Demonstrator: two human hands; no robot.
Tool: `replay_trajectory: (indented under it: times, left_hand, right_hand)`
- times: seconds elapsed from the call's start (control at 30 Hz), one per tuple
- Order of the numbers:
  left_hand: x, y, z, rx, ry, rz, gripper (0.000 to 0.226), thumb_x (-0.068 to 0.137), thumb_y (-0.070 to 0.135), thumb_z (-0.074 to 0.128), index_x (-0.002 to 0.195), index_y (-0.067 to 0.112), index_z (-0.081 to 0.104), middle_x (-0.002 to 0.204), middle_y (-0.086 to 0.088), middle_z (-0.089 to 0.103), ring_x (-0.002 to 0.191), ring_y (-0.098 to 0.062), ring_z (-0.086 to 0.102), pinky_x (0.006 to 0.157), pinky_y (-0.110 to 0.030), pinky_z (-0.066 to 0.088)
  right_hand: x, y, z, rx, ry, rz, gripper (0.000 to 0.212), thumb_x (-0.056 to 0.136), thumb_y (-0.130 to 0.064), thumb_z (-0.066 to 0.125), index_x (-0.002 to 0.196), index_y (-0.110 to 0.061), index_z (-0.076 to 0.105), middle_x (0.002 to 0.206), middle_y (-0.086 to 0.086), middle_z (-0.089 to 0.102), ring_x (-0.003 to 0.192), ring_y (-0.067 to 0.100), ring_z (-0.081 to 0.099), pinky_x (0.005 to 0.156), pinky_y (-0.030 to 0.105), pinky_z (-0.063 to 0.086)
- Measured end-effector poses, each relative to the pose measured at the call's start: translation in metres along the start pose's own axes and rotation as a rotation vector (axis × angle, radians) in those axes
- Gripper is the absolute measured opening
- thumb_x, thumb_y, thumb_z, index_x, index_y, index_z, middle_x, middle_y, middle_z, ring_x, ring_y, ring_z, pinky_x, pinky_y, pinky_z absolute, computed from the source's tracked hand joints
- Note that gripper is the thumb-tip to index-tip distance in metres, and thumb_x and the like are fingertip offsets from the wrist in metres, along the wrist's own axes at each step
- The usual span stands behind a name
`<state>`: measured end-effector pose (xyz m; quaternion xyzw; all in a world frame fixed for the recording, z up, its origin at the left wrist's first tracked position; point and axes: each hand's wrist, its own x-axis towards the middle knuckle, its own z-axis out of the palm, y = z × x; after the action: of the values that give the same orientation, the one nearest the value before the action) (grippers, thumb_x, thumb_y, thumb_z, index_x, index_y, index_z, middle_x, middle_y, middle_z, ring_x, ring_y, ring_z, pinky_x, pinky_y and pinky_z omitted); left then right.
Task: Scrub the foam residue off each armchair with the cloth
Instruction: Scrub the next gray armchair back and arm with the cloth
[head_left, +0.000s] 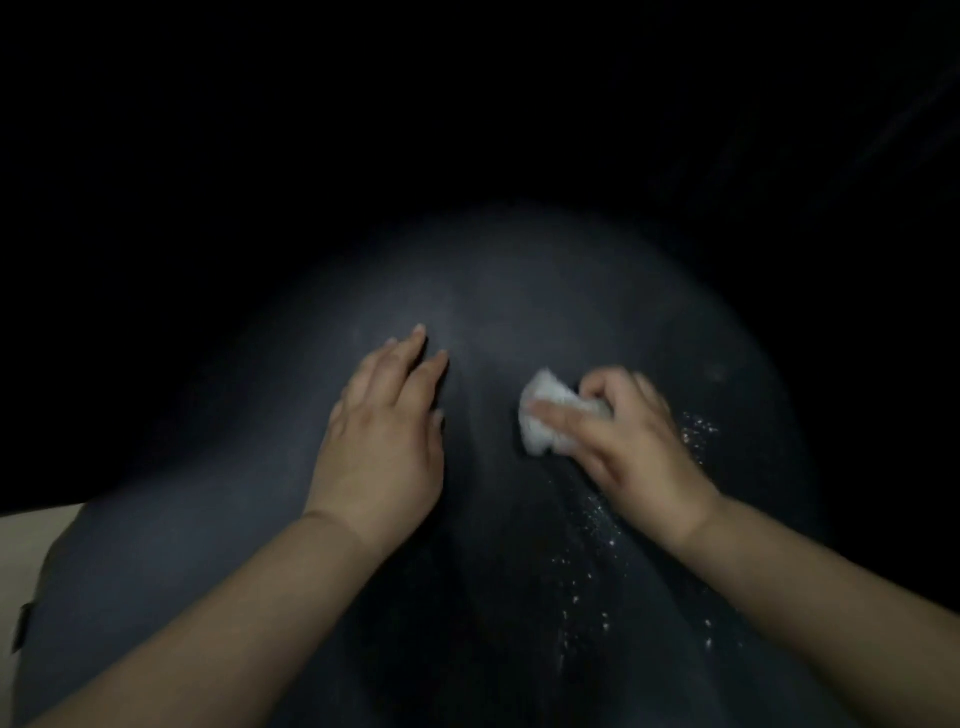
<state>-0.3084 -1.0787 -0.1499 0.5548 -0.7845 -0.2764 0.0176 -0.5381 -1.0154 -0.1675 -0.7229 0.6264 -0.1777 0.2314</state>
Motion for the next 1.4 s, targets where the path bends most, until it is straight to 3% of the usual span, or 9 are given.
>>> replay_trajectory:
  times: [0.1,0.27,0.4,0.5,0.7,0.8,1.0,1.23,1.4]
  left_hand:
    - [-0.005,0.006,0.001,0.024,-0.04,0.026,0.054,0.095,0.026,0.049,0.147,0.022,0.035,0.158,0.003,0.02,0.144,-0.02,0.014,0.116,-0.041,0.02]
    - [0.003,0.028,0.008,0.036,-0.051,0.072,0.054,0.096,0.029,0.044,0.148,0.024,0.031,0.158,0.003,0.018,0.144,-0.019,0.011,0.117,-0.043,0.019]
    - [0.012,0.045,0.014,0.053,-0.088,0.095,0.054,0.097,0.029,0.043,0.149,0.024,0.03,0.158,0.003,0.017,0.143,-0.018,0.011,0.116,-0.041,0.018]
    - [0.013,0.054,0.016,0.09,-0.101,0.119,0.052,0.097,0.029,0.044,0.147,0.022,0.034,0.155,0.0,0.024,0.14,-0.02,0.017,0.114,-0.041,0.024]
    - [0.014,0.066,0.019,0.114,-0.054,0.138,0.049,0.093,0.027,0.049,0.141,0.018,0.044,0.145,-0.007,0.037,0.133,-0.026,0.028,0.107,-0.045,0.031]
    - [0.017,0.069,0.028,0.142,-0.064,0.158,0.049,0.094,0.027,0.049,0.142,0.018,0.043,0.145,-0.009,0.035,0.135,-0.027,0.026,0.111,-0.045,0.028]
    - [0.016,0.076,0.031,0.152,-0.088,0.16,0.05,0.096,0.029,0.046,0.144,0.019,0.04,0.15,-0.009,0.03,0.139,-0.028,0.021,0.116,-0.047,0.021]
    - [0.021,0.073,0.028,0.177,-0.094,0.193,0.05,0.096,0.032,0.042,0.144,0.02,0.04,0.149,-0.009,0.032,0.137,-0.029,0.024,0.114,-0.048,0.025]
    - [0.021,0.073,0.031,0.177,-0.089,0.185,0.05,0.095,0.033,0.043,0.143,0.019,0.041,0.148,-0.01,0.033,0.137,-0.031,0.024,0.113,-0.049,0.023]
  right_hand:
    - [-0.012,0.012,-0.014,0.006,-0.017,-0.03,0.047,0.083,-0.014,0.07,0.122,-0.039,0.061,0.097,0.0,0.043,0.091,0.021,0.043,0.078,0.037,0.042]
    - [0.033,0.044,-0.023,-0.03,0.231,0.278,0.046,0.081,-0.013,0.071,0.12,-0.036,0.063,0.101,0.002,0.042,0.097,0.025,0.043,0.09,0.048,0.042]
    - [-0.034,0.013,0.002,0.026,0.202,0.254,0.059,0.075,-0.003,0.073,0.119,-0.041,0.063,0.099,-0.004,0.039,0.09,0.025,0.043,0.077,0.041,0.044]
    - [-0.071,0.005,-0.001,0.066,0.1,0.183,0.067,0.075,-0.005,0.074,0.122,-0.049,0.056,0.097,-0.008,0.038,0.09,0.019,0.043,0.078,0.031,0.043]
    - [-0.015,0.075,-0.05,-0.034,0.38,0.379,0.049,0.083,-0.008,0.069,0.123,-0.033,0.059,0.1,0.005,0.042,0.096,0.03,0.046,0.09,0.032,0.039]
    - [-0.014,0.081,-0.038,0.0,0.368,0.45,0.045,0.084,-0.011,0.068,0.124,-0.033,0.061,0.103,0.008,0.044,0.099,0.027,0.045,0.092,0.029,0.038]
    - [-0.101,0.03,-0.002,0.15,0.273,0.35,0.06,0.082,-0.016,0.067,0.123,-0.057,0.051,0.099,-0.013,0.035,0.095,0.014,0.041,0.087,0.025,0.039]
    - [-0.016,0.089,-0.041,0.088,0.493,0.549,0.042,0.087,-0.014,0.065,0.125,-0.032,0.06,0.102,-0.002,0.038,0.099,0.026,0.047,0.095,0.037,0.043]
    - [-0.065,0.043,-0.005,0.091,0.434,0.509,0.035,0.088,-0.03,0.058,0.121,-0.042,0.061,0.103,-0.003,0.04,0.095,0.015,0.04,0.085,0.024,0.038]
